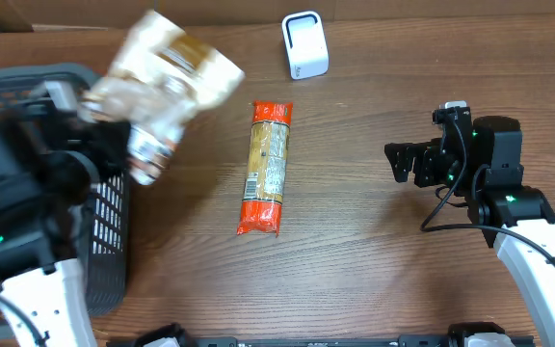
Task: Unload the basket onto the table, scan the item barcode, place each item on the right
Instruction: 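Lift the brown bag up out of the basket, then lay the brown bag beside the spaghetti pack and release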
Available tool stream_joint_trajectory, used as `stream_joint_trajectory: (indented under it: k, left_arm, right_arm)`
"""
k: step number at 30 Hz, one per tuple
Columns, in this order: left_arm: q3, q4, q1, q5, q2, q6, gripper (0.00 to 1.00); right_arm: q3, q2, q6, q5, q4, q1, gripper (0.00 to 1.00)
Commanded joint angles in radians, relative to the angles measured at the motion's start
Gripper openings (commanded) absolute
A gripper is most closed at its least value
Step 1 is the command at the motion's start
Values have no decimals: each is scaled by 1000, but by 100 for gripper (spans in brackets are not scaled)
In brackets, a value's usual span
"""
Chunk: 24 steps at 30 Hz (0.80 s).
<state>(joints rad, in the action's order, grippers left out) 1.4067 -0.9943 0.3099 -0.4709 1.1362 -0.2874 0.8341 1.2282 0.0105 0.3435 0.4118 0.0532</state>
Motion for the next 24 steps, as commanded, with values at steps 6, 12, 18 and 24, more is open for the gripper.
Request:
stream_joint_trajectory:
  k: [6, 12, 18, 24]
  left_arm:
    - [-99, 41, -440, 343, 140, -42, 4]
    - [-144, 161, -610, 343, 336, -184, 4]
    - [-144, 210, -696, 260, 476, -190, 24]
    - [-140, 194, -708, 256, 480, -161, 86]
  right_arm:
    - [24, 3, -5, 6, -6, 5, 100]
    - [24, 3, -5, 6, -6, 5, 100]
    - [24, 3, -4, 6, -6, 5, 100]
    - [24, 3, -5, 6, -6, 5, 100]
